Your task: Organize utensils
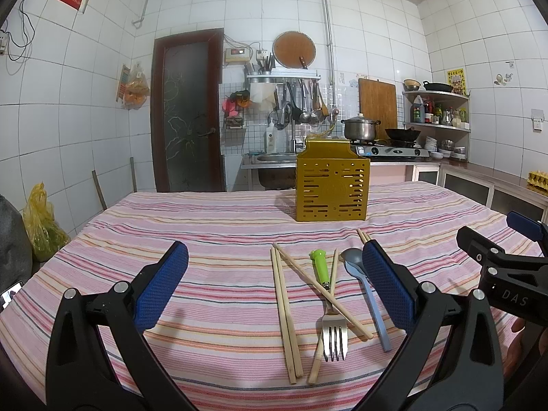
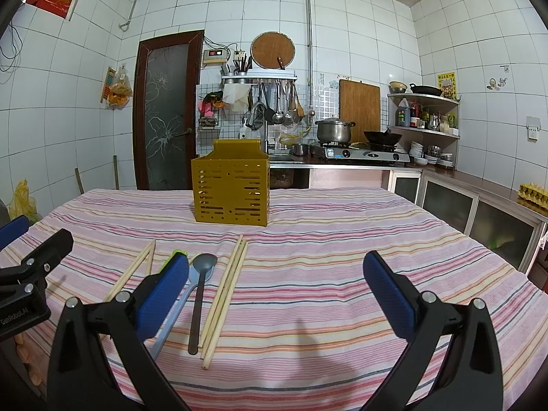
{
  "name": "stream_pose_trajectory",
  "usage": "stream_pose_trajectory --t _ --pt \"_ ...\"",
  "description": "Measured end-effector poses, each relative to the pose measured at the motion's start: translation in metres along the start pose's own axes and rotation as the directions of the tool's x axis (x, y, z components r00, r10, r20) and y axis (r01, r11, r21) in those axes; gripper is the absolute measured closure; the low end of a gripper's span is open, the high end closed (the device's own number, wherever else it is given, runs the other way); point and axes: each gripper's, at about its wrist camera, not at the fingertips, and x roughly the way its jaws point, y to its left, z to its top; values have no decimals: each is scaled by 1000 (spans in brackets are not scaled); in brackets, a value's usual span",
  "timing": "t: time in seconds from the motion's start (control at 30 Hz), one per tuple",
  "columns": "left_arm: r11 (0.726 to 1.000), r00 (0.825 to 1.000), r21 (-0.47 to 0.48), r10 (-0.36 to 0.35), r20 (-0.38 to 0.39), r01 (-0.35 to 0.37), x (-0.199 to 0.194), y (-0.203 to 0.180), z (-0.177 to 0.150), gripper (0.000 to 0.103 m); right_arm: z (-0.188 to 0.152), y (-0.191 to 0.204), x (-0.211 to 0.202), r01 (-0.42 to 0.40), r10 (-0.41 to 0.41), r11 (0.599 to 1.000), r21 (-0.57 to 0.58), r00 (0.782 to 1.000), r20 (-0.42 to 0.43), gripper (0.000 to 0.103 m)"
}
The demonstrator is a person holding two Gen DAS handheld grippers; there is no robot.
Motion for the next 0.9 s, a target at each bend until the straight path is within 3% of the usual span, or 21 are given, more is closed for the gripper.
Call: stream_pose_trajectory --t 0.6,0.9 --pt "1000 1000 10 -5 -20 5 3 -1 0 5 0 -3 -1 19 -19 1000 13 1000 4 4" --pt "999 999 23 -23 -49 24 8 -2 1 5 -2 -11 14 -9 14 999 51 995 -100 4"
